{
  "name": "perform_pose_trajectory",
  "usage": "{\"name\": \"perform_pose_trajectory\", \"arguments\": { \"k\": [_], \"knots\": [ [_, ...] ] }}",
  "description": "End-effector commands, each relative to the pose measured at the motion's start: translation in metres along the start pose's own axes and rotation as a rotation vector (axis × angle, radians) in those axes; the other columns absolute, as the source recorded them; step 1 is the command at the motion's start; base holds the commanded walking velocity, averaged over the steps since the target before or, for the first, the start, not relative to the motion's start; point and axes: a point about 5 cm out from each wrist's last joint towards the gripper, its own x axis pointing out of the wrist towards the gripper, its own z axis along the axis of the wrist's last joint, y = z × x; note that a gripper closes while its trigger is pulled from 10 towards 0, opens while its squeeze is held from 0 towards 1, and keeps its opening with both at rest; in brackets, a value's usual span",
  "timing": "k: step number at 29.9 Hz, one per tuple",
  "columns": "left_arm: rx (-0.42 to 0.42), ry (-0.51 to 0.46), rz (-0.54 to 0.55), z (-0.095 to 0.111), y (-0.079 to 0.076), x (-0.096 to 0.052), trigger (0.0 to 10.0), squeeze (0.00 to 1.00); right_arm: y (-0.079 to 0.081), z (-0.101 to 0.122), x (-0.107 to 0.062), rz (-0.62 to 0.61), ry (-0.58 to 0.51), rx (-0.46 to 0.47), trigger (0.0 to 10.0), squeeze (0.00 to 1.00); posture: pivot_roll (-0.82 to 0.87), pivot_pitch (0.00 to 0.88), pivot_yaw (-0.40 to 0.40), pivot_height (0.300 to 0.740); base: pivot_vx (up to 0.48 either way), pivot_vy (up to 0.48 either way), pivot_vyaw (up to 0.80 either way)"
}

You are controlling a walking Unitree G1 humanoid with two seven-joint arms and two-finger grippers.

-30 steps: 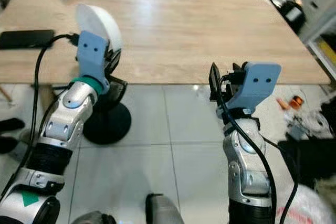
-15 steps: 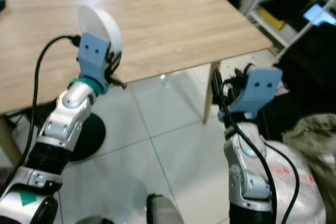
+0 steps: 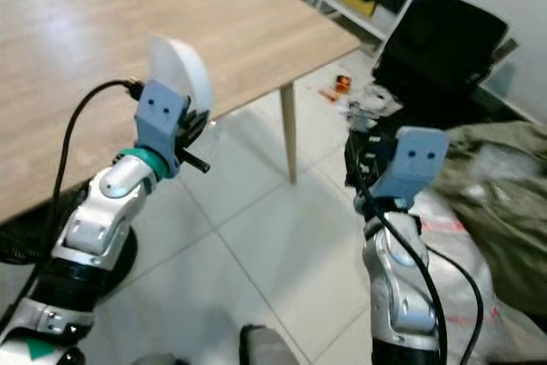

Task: Setting the table

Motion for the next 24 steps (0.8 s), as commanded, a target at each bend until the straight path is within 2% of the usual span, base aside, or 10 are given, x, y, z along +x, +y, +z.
{"name": "perform_pose_trajectory", "arguments": {
  "k": [1, 5, 11, 24],
  "knots": [
    [0.004, 0.026, 0.006, -0.005, 0.003, -0.005, 10.0, 0.00, 0.000, -0.006, -0.001, 0.008, 0.022, 0.005, 10.0, 0.00, 0.05, 0.047, 0.005, 0.740, 0.000, 0.000, -0.80],
    [0.006, 0.047, 0.016, -0.009, 0.006, -0.012, 10.0, 0.00, 0.005, -0.008, 0.005, 0.037, 0.025, 0.011, 10.0, 0.00, 0.07, 0.049, -0.008, 0.740, 0.000, 0.000, -0.80],
    [0.005, 0.054, 0.012, -0.008, 0.003, -0.015, 10.0, 0.00, 0.008, -0.008, 0.010, 0.050, 0.019, 0.013, 10.0, 0.00, 0.08, 0.049, -0.009, 0.740, 0.000, 0.000, -0.80],
    [0.003, 0.043, -0.006, -0.001, -0.003, -0.008, 10.0, 0.00, -0.003, -0.009, 0.007, -0.025, 0.018, 0.013, 10.0, 0.00, 0.06, 0.051, 0.003, 0.740, 0.000, 0.000, -0.80]
  ]
}}
